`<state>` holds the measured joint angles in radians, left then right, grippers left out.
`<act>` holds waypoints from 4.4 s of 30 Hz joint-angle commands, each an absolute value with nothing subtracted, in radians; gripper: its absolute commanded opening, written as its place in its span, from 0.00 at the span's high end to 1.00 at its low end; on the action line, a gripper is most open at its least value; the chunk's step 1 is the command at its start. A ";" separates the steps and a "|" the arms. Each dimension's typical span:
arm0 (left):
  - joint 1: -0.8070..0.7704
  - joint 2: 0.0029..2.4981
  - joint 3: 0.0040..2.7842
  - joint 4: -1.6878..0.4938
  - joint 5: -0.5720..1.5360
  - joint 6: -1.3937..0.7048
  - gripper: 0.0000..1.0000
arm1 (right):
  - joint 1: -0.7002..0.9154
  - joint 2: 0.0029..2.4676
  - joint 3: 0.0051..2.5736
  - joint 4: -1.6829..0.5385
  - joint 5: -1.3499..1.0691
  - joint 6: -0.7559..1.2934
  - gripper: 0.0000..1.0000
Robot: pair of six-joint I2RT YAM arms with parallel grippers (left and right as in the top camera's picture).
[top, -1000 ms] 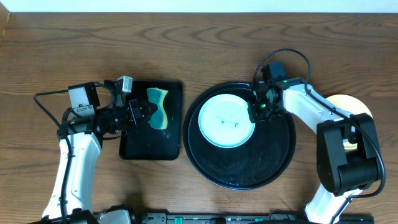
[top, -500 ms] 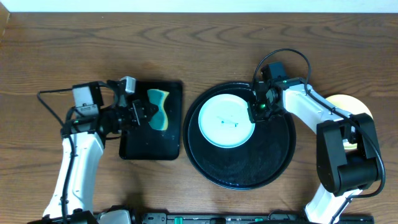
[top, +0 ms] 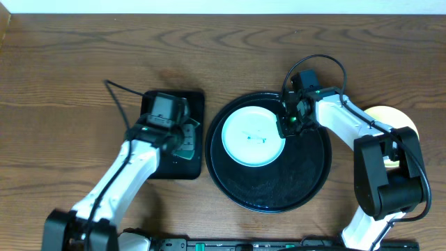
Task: Clean dirty plates on tray and stack at the side
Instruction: 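Carry the green sponge with the left gripper over the mint plate, then wipe the mint plate with the sponge in the left gripper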
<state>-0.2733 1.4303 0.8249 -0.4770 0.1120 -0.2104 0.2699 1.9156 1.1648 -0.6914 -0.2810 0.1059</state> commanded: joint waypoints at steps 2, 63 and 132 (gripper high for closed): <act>-0.306 1.516 0.823 -0.473 0.082 -0.302 0.93 | 0.283 1.916 1.149 -0.700 -0.289 0.111 0.95; -0.731 1.839 1.094 -0.353 -0.003 -0.738 0.92 | 0.374 1.916 1.149 -0.737 -0.289 0.171 0.96; -0.714 1.824 1.087 -0.467 0.242 -0.516 0.92 | 0.373 1.916 1.149 -0.746 -0.288 0.171 0.97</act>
<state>-0.6628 1.8118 1.1053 -0.4522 0.0963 -0.6197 0.3595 1.9121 1.1618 -0.7387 -0.3180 0.1684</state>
